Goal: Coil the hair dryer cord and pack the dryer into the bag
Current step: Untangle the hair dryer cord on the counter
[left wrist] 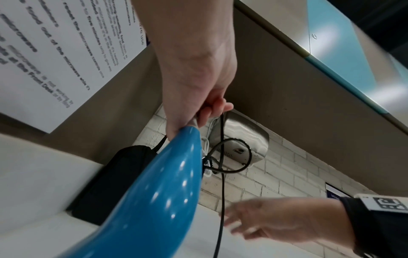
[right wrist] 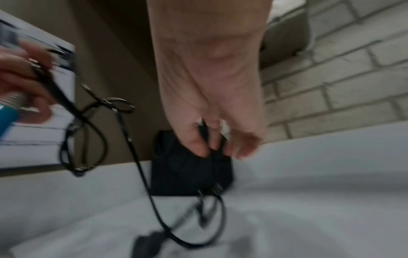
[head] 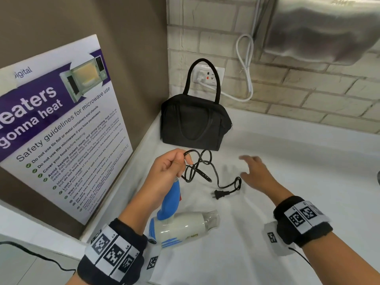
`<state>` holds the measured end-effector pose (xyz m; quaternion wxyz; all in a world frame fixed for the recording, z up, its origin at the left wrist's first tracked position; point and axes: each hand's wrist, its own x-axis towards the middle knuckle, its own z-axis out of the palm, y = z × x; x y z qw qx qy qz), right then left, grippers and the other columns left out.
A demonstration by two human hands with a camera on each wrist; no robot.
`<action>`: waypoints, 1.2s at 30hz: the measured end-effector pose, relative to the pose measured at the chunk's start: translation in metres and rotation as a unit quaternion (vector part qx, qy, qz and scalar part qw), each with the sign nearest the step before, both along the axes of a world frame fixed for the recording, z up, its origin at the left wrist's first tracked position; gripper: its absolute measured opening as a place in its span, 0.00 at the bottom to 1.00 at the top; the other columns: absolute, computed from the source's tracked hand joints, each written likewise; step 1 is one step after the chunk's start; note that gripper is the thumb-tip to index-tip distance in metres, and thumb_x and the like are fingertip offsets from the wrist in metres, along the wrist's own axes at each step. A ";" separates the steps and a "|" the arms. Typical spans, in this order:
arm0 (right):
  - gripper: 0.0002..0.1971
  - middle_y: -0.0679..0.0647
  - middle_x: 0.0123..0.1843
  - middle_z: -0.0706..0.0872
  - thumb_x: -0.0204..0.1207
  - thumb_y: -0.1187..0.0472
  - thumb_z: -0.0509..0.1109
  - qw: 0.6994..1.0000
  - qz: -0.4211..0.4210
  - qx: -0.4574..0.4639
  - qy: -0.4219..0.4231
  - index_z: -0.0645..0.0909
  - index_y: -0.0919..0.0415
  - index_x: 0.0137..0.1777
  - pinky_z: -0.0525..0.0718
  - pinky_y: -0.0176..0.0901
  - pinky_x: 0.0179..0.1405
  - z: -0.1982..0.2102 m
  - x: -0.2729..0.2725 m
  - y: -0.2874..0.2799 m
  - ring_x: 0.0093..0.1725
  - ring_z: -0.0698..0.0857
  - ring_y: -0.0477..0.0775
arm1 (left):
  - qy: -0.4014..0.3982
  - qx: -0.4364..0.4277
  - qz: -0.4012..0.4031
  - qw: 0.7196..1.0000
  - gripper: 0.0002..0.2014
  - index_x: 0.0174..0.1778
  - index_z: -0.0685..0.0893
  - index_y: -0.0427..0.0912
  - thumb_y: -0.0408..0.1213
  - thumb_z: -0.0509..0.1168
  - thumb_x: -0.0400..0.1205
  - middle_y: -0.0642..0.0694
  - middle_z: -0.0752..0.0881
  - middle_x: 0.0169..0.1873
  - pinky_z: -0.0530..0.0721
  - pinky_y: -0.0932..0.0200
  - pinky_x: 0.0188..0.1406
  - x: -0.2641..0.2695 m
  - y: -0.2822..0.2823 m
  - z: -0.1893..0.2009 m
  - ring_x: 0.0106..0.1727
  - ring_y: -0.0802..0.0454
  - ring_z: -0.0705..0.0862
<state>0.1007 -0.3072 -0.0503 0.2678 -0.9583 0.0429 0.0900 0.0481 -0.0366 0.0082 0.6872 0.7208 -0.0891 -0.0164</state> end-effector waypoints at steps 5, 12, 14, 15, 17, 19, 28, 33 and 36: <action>0.20 0.43 0.58 0.86 0.81 0.49 0.61 0.960 0.181 0.206 0.051 0.72 0.49 0.72 0.69 0.40 0.70 0.021 -0.009 0.048 0.65 0.79 0.44 | -0.004 -0.005 -0.002 1.000 0.20 0.31 0.79 0.48 0.36 0.51 0.88 0.51 0.72 0.23 0.78 0.55 0.36 0.000 -0.003 0.003 0.29 0.52 0.70; 0.23 0.46 0.32 0.73 0.75 0.35 0.60 0.875 0.151 0.448 0.103 0.82 0.54 0.39 0.74 0.47 0.65 0.016 -0.009 0.030 0.42 0.77 0.48 | 0.002 -0.076 0.056 0.996 0.25 0.27 0.77 0.50 0.25 0.48 0.85 0.53 0.72 0.22 0.67 0.63 0.35 0.005 0.010 -0.007 0.27 0.57 0.67; 0.20 0.45 0.33 0.74 0.75 0.37 0.62 0.874 0.126 0.464 0.076 0.79 0.52 0.34 0.73 0.47 0.64 0.011 -0.005 0.020 0.41 0.73 0.47 | 0.012 -0.107 0.061 0.992 0.30 0.23 0.77 0.54 0.19 0.46 0.82 0.54 0.72 0.22 0.66 0.61 0.37 0.006 0.012 -0.008 0.27 0.58 0.66; 0.18 0.44 0.34 0.74 0.77 0.39 0.61 0.886 0.111 0.445 0.062 0.77 0.51 0.33 0.73 0.47 0.61 0.007 -0.002 0.016 0.41 0.73 0.47 | 0.016 -0.117 0.062 0.991 0.30 0.22 0.76 0.53 0.17 0.45 0.80 0.55 0.72 0.22 0.66 0.60 0.38 0.006 0.012 -0.008 0.27 0.58 0.66; 0.17 0.46 0.35 0.75 0.79 0.43 0.58 0.919 0.078 0.385 0.040 0.78 0.49 0.32 0.70 0.48 0.52 -0.003 0.001 0.009 0.42 0.73 0.48 | 0.021 -0.124 0.060 0.990 0.28 0.23 0.74 0.51 0.16 0.44 0.79 0.53 0.72 0.22 0.67 0.61 0.40 0.005 0.012 -0.008 0.27 0.58 0.67; 0.18 0.45 0.36 0.77 0.81 0.45 0.58 0.938 0.042 0.342 0.032 0.79 0.50 0.33 0.68 0.47 0.49 -0.014 0.004 0.004 0.42 0.74 0.48 | 0.025 -0.126 0.055 0.990 0.29 0.22 0.74 0.51 0.15 0.44 0.78 0.53 0.72 0.22 0.68 0.61 0.40 0.005 0.012 -0.008 0.27 0.57 0.67; 0.16 0.53 0.43 0.81 0.82 0.53 0.62 0.954 -0.100 0.281 0.012 0.81 0.57 0.34 0.71 0.43 0.48 -0.037 0.016 -0.013 0.49 0.77 0.53 | 0.039 -0.133 0.060 0.989 0.30 0.21 0.74 0.51 0.14 0.43 0.75 0.53 0.72 0.20 0.69 0.61 0.38 0.005 0.013 -0.009 0.27 0.56 0.66; 0.16 0.59 0.45 0.85 0.80 0.53 0.64 0.963 -0.158 0.216 -0.014 0.83 0.57 0.33 0.73 0.44 0.52 -0.050 0.020 -0.018 0.53 0.82 0.61 | 0.039 -0.159 0.059 0.985 0.32 0.21 0.75 0.53 0.17 0.43 0.81 0.55 0.73 0.20 0.66 0.59 0.39 0.004 0.016 -0.010 0.26 0.59 0.68; 0.15 0.67 0.48 0.89 0.80 0.54 0.65 0.968 -0.169 0.182 -0.028 0.86 0.62 0.39 0.72 0.42 0.47 -0.049 0.018 -0.015 0.49 0.82 0.61 | 0.037 -0.156 0.059 0.985 0.31 0.20 0.74 0.52 0.16 0.43 0.80 0.55 0.73 0.21 0.65 0.59 0.38 0.003 0.016 -0.010 0.25 0.60 0.68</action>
